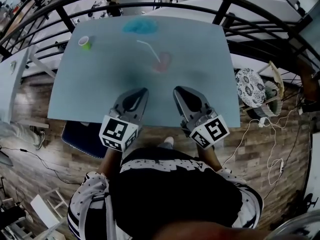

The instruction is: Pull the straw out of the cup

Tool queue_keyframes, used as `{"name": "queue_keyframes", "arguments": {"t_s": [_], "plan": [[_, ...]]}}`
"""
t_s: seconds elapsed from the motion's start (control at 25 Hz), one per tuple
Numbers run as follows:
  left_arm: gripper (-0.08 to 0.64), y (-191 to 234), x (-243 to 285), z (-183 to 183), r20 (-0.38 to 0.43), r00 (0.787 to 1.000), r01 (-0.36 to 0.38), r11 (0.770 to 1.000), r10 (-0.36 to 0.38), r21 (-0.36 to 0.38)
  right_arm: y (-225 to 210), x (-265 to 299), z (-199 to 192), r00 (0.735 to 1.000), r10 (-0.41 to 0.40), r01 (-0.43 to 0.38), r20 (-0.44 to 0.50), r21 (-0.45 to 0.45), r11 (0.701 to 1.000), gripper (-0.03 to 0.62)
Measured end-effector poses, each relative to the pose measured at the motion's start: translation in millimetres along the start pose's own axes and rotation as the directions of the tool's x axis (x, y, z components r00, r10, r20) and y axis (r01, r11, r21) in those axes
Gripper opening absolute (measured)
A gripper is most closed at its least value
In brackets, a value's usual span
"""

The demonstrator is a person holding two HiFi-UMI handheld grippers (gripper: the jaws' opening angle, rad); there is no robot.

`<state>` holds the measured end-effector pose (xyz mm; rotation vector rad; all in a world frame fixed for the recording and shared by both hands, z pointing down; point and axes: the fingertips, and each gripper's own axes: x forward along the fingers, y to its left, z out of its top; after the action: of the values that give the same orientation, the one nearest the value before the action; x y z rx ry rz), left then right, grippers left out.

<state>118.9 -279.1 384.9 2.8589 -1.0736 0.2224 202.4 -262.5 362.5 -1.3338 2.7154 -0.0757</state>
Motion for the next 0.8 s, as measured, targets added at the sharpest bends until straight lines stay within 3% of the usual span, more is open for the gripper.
{"name": "queue_keyframes", "arguments": {"t_s": [0.8], "plan": [[0.014,-25,56,2,-0.029,0.995,-0.099,0.995,0.099,0.015,-62,-13,-2,0.995,0.097,-0.097,-0.004,-0.015,0.995,0.031]]}}
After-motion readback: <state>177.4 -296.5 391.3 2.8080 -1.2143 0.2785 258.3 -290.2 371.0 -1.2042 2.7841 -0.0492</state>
